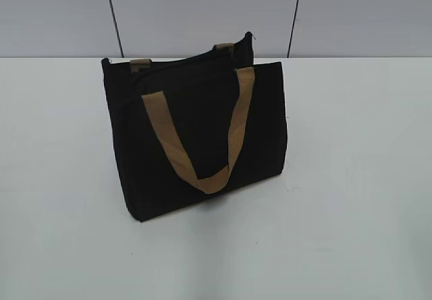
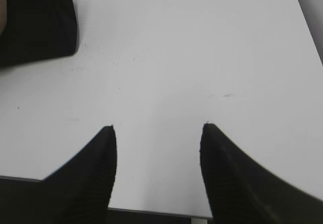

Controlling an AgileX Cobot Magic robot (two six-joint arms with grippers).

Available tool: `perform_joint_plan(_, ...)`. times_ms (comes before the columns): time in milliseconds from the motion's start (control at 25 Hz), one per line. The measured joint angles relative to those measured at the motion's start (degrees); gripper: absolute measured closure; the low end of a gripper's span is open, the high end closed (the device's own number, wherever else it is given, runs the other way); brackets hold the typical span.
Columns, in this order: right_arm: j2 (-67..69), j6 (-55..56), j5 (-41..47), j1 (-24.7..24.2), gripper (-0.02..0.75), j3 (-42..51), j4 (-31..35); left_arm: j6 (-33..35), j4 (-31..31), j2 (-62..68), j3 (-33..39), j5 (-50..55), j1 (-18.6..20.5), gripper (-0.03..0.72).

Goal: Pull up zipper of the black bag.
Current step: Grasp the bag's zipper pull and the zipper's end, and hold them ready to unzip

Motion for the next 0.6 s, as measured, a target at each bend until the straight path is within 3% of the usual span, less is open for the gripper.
perform_joint_plan(600, 0.00, 0.00, 0.00, 0.00, 0.321, 0.00, 0.05, 0.00, 0.00, 0.00, 0.00, 0.00, 0.00, 0.456)
